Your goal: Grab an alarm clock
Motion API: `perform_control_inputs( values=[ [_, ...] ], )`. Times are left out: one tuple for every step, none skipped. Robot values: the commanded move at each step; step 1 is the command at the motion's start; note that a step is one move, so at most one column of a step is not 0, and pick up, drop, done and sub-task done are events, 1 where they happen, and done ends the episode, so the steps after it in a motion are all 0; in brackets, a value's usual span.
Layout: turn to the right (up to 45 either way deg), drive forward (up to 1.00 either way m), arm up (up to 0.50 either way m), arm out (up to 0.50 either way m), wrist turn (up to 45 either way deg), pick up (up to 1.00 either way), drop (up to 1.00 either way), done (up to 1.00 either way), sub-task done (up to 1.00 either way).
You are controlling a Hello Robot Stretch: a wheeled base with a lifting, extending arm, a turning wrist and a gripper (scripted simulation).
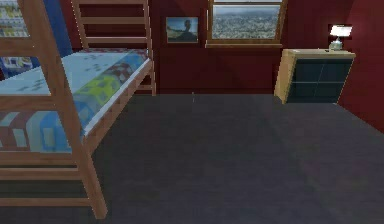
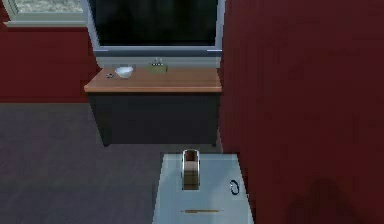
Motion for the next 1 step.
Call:
perform_control_inputs(
  values=[
    [0.0,0.0,0.5,0.0,0.0,0.0,0.0,0.0,0.0]
  ],
)
